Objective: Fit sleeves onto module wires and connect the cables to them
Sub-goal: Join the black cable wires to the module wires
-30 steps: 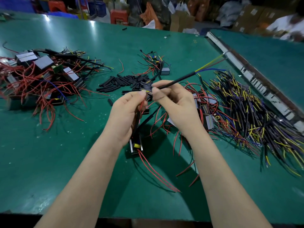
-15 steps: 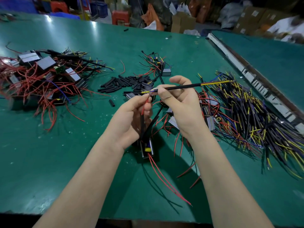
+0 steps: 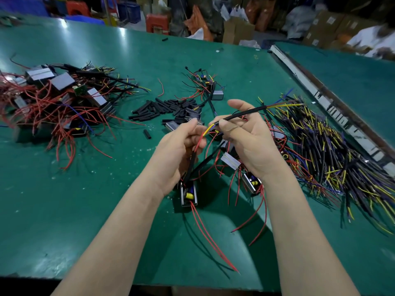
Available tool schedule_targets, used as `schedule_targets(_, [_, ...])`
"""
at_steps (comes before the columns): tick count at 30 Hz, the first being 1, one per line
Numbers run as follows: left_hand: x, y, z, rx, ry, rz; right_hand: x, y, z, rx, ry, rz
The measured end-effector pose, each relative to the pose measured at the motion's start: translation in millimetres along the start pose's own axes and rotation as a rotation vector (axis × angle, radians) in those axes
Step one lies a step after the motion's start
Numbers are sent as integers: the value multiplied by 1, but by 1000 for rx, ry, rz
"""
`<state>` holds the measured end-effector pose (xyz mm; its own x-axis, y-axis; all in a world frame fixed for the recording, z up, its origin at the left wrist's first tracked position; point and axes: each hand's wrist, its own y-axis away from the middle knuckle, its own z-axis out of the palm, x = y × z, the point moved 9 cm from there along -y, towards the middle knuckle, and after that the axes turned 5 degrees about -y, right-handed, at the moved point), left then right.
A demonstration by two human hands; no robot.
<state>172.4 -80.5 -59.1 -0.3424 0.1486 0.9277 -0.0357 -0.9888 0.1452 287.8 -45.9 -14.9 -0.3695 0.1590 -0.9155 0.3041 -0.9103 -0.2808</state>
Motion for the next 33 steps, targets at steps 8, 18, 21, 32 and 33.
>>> schedule_targets(8, [61, 50, -10, 509, -739, 948, -11, 2, -11, 234, 330, -141])
schedule_targets(18, [37, 38, 24, 538, -1523, 852, -13, 3, -3, 236, 295, -155])
schedule_targets(21, [42, 33, 17, 461, -1260, 799, -13, 3, -8, 270, 257, -132])
schedule_targets(32, [39, 20, -34, 538, -568, 610, -21, 10, 23, 61, 539, -362])
schedule_targets(33, [39, 19, -35, 531, -549, 606, -21, 10, 24, 51, 545, -368])
